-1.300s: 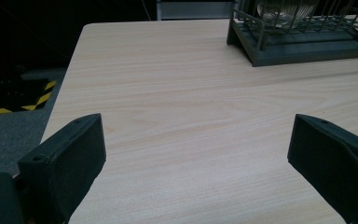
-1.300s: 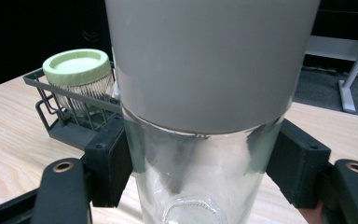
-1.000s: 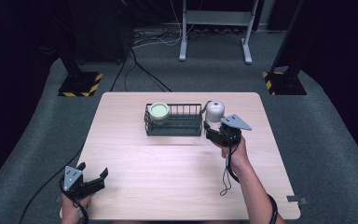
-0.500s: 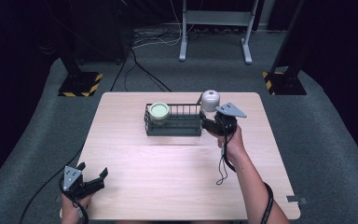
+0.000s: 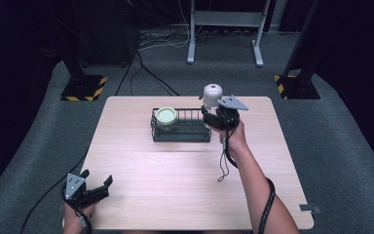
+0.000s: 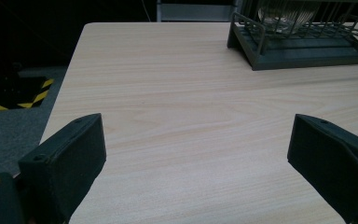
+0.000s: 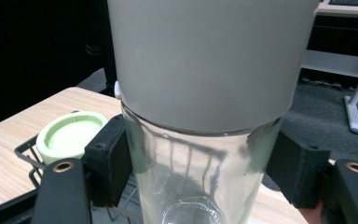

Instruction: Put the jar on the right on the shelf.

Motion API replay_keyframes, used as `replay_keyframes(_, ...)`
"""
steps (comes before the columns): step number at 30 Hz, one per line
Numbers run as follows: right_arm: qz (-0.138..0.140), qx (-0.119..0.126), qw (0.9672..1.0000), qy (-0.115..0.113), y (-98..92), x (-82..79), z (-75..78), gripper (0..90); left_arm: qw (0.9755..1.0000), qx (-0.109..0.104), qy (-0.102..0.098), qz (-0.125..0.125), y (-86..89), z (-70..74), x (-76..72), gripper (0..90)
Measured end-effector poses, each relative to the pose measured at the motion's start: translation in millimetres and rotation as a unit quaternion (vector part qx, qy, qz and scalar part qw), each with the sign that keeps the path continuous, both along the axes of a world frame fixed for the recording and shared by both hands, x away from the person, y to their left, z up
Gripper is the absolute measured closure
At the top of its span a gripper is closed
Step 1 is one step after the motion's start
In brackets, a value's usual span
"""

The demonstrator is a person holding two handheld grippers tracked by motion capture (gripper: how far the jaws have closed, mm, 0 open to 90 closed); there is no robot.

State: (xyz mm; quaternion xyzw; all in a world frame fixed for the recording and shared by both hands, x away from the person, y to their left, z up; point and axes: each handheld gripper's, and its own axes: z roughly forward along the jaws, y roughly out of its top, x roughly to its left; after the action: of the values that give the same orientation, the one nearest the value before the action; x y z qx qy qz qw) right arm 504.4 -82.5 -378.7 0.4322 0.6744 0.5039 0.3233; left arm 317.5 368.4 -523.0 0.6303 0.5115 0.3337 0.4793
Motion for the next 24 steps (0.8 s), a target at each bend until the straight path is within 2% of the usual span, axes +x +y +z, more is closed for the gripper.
replay_keyframes(10,0.0,0.003,1.0,0.007,17.6,14.7,-5.8,29.1,1.0,0.0,0.0,-0.002,-0.2,0.0,0.2,4.2)
replay_keyframes(24,-0.014,0.002,0.9999,0.01,22.1,26.5,-12.6,29.1,1.0,0.0,0.0,-0.006,0.0,-0.1,0.1,4.2)
